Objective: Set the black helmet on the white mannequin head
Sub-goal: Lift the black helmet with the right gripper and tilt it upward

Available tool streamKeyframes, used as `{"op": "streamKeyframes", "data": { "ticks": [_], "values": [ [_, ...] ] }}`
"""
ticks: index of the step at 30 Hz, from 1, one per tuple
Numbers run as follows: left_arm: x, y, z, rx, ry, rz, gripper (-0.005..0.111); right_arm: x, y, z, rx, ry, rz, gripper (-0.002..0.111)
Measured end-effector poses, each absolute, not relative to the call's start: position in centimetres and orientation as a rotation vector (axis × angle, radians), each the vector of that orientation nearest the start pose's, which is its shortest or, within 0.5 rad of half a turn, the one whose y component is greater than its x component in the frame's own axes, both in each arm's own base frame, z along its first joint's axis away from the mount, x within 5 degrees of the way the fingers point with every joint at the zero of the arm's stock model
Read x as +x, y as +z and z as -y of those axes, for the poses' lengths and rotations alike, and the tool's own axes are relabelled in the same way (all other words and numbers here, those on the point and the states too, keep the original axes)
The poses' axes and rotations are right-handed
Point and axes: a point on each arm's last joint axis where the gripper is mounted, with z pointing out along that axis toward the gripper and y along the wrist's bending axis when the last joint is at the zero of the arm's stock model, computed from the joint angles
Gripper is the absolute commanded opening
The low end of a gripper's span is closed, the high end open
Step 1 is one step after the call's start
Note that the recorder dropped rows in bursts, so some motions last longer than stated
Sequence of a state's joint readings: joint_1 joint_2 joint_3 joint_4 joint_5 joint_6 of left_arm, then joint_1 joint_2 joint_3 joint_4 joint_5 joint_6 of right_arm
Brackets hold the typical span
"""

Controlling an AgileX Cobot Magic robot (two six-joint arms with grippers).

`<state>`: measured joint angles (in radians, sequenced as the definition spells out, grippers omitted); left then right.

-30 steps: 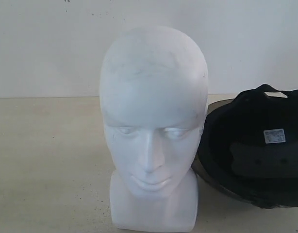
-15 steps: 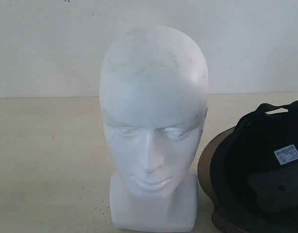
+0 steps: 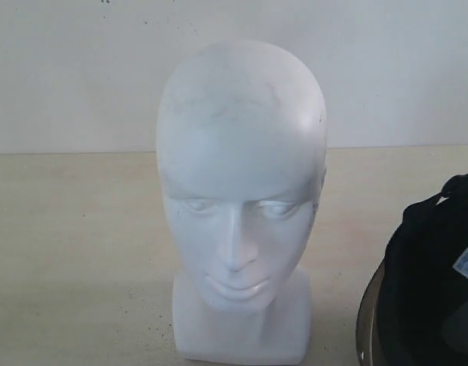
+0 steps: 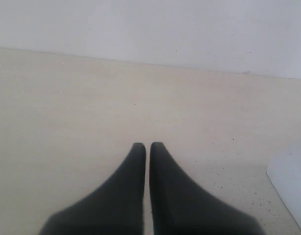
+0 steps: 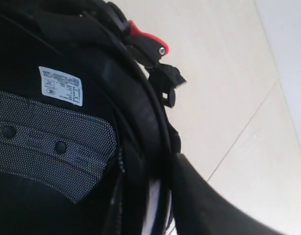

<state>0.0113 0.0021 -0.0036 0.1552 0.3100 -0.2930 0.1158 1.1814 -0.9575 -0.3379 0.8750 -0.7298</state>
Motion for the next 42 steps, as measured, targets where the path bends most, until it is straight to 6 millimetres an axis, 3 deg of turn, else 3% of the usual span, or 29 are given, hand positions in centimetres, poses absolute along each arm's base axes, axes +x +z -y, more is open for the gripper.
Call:
{"op": "streamKeyframes", "data": {
  "ticks": [8,21,23,24,25,26,28,33,42],
  "values": [
    [5.4,18.7,-0.5,-0.173,-0.054,-1.780,0.004,22.5,31.1,-3.7,-1.545,-0.521,-2.149,0.000],
    [5.4,18.7,-0.5,-0.173,-0.054,-1.780,0.004,24.8,28.9,-4.7,-1.644,-0.500,-2.110,0.001],
    [5.4,18.7,-0.5,-0.173,-0.054,-1.780,0.004,25.3,28.8,-4.9,-1.647,-0.508,-2.078,0.010],
    [5.4,18.7,-0.5,-0.173,-0.054,-1.780,0.004,25.5,28.8,-5.0,-1.644,-0.512,-2.065,0.025],
    [5.4,18.7,-0.5,-0.173,-0.054,-1.780,0.004,25.8,28.9,-5.1,-1.625,-0.524,-2.027,0.032],
    [5.4,18.7,-0.5,-0.173,-0.054,-1.780,0.004,26.0,29.0,-5.2,-1.615,-0.529,-2.008,0.050],
    [5.4,18.7,-0.5,-0.173,-0.054,-1.780,0.004,26.4,29.2,-5.3,-1.597,-0.560,-1.954,0.065],
    [5.4,18.7,-0.5,-0.173,-0.054,-1.780,0.004,26.8,29.6,-5.5,-1.484,-0.544,-1.956,0.065],
    [5.4,18.7,-0.5,-0.173,-0.054,-1.780,0.004,26.1,29.7,-5.2,-0.949,-0.331,-2.263,0.065]
  ]
}}
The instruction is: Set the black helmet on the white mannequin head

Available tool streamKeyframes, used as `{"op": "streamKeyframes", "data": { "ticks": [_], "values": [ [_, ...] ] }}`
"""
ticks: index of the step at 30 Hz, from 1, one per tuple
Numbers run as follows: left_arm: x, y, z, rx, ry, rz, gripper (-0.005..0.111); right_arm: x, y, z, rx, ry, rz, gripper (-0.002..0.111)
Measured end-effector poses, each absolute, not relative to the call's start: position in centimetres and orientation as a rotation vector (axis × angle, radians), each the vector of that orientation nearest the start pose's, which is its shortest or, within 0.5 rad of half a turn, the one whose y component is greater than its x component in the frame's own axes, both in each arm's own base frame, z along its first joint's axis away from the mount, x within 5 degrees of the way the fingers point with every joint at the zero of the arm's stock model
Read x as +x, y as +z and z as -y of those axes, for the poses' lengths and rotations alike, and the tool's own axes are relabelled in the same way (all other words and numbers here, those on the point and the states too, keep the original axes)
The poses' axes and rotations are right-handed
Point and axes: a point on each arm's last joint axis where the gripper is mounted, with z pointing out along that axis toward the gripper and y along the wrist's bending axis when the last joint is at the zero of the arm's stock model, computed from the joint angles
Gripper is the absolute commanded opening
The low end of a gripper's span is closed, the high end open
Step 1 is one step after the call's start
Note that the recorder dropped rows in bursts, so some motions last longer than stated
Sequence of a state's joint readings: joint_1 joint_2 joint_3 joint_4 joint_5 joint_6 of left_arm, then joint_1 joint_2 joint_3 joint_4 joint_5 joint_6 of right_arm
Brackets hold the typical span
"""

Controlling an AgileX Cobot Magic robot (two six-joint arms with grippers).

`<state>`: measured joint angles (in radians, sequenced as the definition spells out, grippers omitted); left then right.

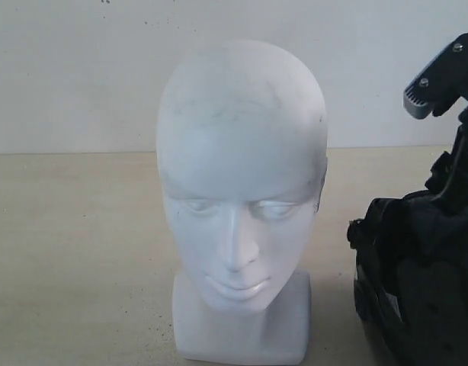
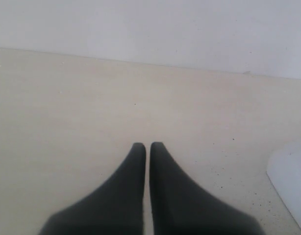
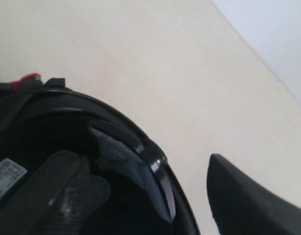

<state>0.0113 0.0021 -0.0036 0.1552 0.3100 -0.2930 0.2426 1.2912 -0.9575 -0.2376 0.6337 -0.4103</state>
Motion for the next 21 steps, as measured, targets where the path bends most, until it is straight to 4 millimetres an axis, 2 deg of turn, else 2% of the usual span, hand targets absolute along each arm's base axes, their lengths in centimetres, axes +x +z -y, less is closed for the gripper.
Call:
{"op": "streamKeyframes", "data": {
  "ticks": [8,13,17,21],
  "values": [
    [5.4,18.7,-0.5,-0.173,-0.054,-1.780,0.004,23.8,30.7,-4.8,-0.557,-0.150,-2.445,0.065],
    [5.4,18.7,-0.5,-0.173,-0.054,-1.780,0.004,20.4,32.3,-5.6,-0.406,0.146,-2.539,0.065],
    [5.4,18.7,-0.5,-0.173,-0.054,-1.780,0.004,18.6,32.8,-6.5,-0.500,0.315,-2.573,0.065],
    [5.4,18.7,-0.5,-0.173,-0.054,-1.780,0.004,16.6,30.5,-8.5,-0.677,0.429,-2.677,0.065]
  ]
}}
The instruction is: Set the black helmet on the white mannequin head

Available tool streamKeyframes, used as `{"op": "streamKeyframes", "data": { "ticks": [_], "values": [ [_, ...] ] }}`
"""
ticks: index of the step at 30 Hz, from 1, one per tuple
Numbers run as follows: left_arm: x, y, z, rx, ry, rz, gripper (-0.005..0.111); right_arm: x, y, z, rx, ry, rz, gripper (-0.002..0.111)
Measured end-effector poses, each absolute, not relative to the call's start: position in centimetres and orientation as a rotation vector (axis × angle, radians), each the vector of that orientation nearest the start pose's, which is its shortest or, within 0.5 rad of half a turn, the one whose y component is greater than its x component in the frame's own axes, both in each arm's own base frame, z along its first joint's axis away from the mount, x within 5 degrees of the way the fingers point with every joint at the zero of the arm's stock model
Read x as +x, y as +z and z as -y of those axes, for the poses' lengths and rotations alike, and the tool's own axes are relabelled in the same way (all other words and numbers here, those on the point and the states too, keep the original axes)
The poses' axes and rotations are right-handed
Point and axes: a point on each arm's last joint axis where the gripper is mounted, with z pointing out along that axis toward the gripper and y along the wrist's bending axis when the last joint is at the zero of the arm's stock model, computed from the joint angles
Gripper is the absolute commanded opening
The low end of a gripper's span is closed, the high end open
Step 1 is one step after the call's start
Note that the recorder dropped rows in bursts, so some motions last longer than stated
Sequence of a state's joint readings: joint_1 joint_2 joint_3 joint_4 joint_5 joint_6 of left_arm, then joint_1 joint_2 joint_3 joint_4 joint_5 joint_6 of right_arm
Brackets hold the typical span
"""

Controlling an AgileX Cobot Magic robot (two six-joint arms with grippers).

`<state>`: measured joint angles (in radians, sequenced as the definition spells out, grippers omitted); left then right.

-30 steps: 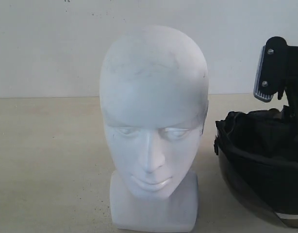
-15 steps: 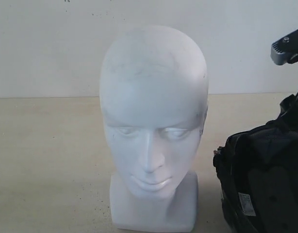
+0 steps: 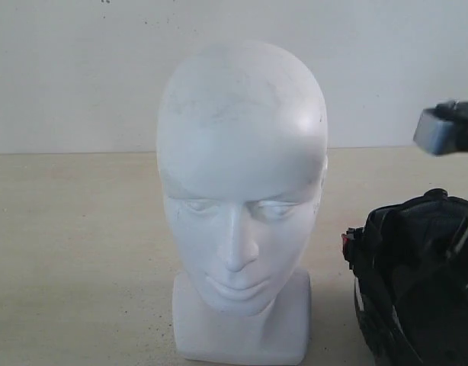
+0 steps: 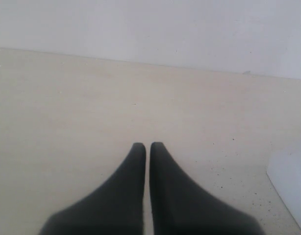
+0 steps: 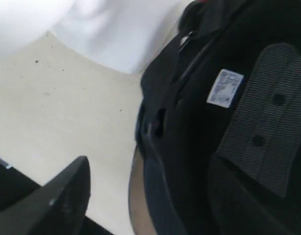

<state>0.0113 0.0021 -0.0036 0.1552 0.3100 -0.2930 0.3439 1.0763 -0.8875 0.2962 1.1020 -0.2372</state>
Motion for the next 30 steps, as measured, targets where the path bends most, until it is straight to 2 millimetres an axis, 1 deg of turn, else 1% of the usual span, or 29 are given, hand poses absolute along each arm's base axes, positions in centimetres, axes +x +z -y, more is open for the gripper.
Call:
{"op": "streamKeyframes", "data": {
  "ticks": [1,3,7,13,17,19,22,30],
  "values": [
    [5.4,18.7,-0.5,-0.173,-0.054,-1.780,0.004,16.0,29.6,-9.1,-0.701,0.450,-2.706,0.065],
    [5.4,18.7,-0.5,-0.173,-0.054,-1.780,0.004,15.3,28.5,-10.0,-0.708,0.473,-2.721,0.065],
    [5.4,18.7,-0.5,-0.173,-0.054,-1.780,0.004,14.9,27.5,-10.9,-0.678,0.488,-2.713,0.065],
    [5.4,18.7,-0.5,-0.173,-0.054,-1.780,0.004,14.8,25.4,-11.3,-0.570,0.491,-2.676,0.065],
    [5.4,18.7,-0.5,-0.173,-0.054,-1.780,0.004,14.8,24.0,-10.7,-0.502,0.428,-2.685,0.065],
    [5.4,18.7,-0.5,-0.173,-0.054,-1.780,0.004,14.9,23.7,-10.4,-0.476,0.383,-2.685,0.065],
    [5.4,18.7,-0.5,-0.173,-0.054,-1.780,0.004,15.0,23.7,-10.3,-0.458,0.360,-2.674,0.065],
    [5.4,18.7,-0.5,-0.173,-0.054,-1.780,0.004,15.1,23.8,-10.6,-0.392,0.427,-2.671,0.065]
  ]
}}
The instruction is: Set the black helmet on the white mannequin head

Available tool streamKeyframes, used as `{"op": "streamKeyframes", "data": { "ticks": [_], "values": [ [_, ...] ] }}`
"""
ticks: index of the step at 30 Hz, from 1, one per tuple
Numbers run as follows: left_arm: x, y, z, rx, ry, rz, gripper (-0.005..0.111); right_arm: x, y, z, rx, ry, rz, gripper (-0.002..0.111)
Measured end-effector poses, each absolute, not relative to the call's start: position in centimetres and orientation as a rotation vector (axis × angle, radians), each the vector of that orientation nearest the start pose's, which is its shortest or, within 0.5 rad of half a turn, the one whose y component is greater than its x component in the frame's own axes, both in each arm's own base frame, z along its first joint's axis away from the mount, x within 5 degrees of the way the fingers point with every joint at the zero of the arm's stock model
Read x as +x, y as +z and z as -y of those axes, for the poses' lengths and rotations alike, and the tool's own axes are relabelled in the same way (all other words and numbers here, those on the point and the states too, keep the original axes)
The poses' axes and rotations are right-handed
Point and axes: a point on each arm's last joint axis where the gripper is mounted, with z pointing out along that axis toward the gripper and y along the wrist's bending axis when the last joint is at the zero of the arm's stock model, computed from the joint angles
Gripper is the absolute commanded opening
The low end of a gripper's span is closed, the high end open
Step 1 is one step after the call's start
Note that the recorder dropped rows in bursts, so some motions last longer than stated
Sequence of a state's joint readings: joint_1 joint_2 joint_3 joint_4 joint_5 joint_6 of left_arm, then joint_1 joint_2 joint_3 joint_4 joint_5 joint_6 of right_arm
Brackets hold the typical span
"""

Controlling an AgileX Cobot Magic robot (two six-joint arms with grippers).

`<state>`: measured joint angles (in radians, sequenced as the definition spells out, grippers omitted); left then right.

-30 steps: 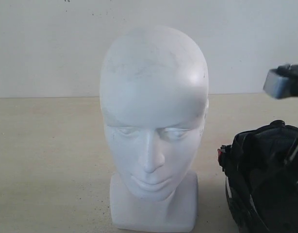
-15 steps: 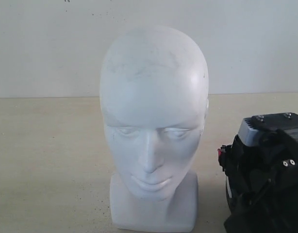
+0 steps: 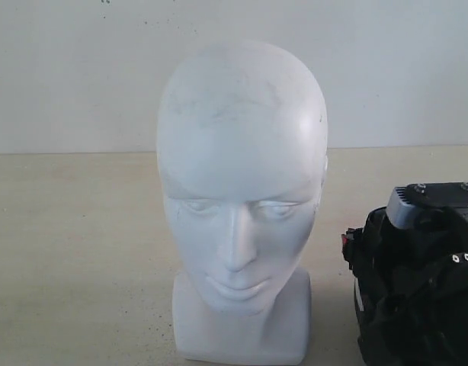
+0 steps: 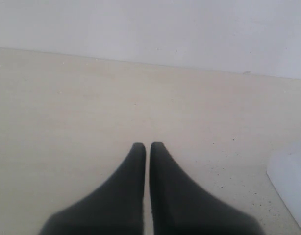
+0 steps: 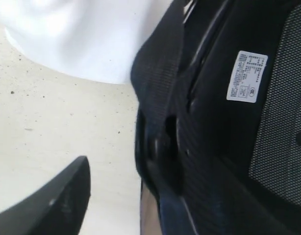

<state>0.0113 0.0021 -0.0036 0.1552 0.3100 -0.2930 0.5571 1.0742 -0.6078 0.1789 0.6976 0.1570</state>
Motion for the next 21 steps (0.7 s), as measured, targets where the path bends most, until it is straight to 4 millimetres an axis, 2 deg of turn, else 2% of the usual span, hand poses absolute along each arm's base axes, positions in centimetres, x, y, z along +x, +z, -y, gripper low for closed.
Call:
{"op": "streamKeyframes", "data": {
  "ticks": [10,21],
  "values": [
    [5.4,18.7,-0.5,-0.173,-0.054,-1.780,0.004,15.5,23.8,-10.7,-0.385,0.429,-2.636,0.065],
    [5.4,18.7,-0.5,-0.173,-0.054,-1.780,0.004,17.0,21.3,-11.4,-0.414,0.339,-2.721,0.065]
  ]
}}
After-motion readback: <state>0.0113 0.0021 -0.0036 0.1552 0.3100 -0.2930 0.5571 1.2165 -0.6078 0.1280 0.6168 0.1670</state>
